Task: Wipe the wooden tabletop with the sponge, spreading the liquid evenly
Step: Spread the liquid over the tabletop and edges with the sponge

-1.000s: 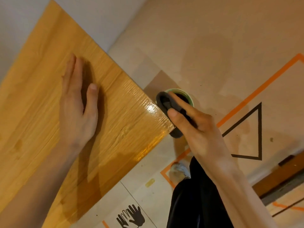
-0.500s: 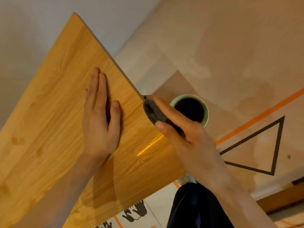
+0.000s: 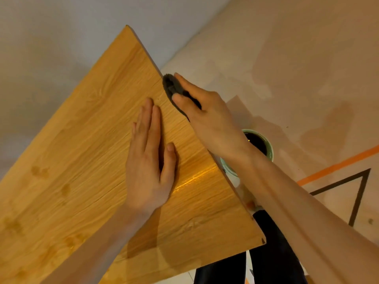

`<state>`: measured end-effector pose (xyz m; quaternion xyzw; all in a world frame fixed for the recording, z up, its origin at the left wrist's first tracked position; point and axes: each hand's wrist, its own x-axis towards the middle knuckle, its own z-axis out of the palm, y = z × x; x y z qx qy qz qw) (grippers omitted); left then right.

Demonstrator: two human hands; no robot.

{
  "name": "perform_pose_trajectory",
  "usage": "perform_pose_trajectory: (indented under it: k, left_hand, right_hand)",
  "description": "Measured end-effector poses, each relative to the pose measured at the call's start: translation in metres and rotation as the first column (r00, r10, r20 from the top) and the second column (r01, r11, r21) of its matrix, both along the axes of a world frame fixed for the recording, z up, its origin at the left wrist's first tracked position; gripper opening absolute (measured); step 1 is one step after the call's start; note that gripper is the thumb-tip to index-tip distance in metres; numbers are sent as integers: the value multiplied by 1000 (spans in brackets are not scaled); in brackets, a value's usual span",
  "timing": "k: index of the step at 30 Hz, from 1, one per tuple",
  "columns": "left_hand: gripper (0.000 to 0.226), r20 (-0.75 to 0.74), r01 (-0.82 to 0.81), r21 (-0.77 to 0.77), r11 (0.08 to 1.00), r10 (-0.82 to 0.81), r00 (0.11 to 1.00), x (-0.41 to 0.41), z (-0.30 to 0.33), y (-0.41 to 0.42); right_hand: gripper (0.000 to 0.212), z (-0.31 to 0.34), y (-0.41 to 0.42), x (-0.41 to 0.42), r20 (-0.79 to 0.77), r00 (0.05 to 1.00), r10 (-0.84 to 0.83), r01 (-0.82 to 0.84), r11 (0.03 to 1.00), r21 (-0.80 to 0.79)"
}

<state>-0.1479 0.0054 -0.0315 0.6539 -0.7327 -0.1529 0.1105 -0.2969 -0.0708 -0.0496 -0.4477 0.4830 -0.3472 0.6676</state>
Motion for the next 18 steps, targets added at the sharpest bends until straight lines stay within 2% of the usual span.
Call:
perform_pose_trajectory:
  k: [2, 6, 8, 10, 14, 18]
  left_hand:
    - [59, -3, 7, 3, 1000, -7, 1000, 1, 0, 0]
    - [59, -6, 41, -11, 999, -41, 999, 0, -1, 1]
    - [59, 11, 44, -29, 999, -43, 999, 1, -2, 1]
    - [59, 26, 40, -17, 999, -39, 999, 2, -3, 0]
    - [60, 60, 28, -3, 1000, -28, 998, 0, -3, 0]
    - [60, 83, 35, -8, 999, -34, 996, 0, -3, 0]
  right_hand:
    - [46, 1, 4, -2, -7, 1000, 15, -15, 999, -28]
    - [49, 25, 80, -38, -34, 998, -51, 53, 998, 46]
    - [50, 30, 92, -45, -77, 996, -50, 56, 995, 79]
    - [49, 28, 73, -35, -96, 995, -30, 37, 997, 72]
    - [45, 12, -12, 11, -172, 985, -22, 11, 998, -62]
    - [44, 9, -79, 46, -211, 978, 9, -35, 992, -121]
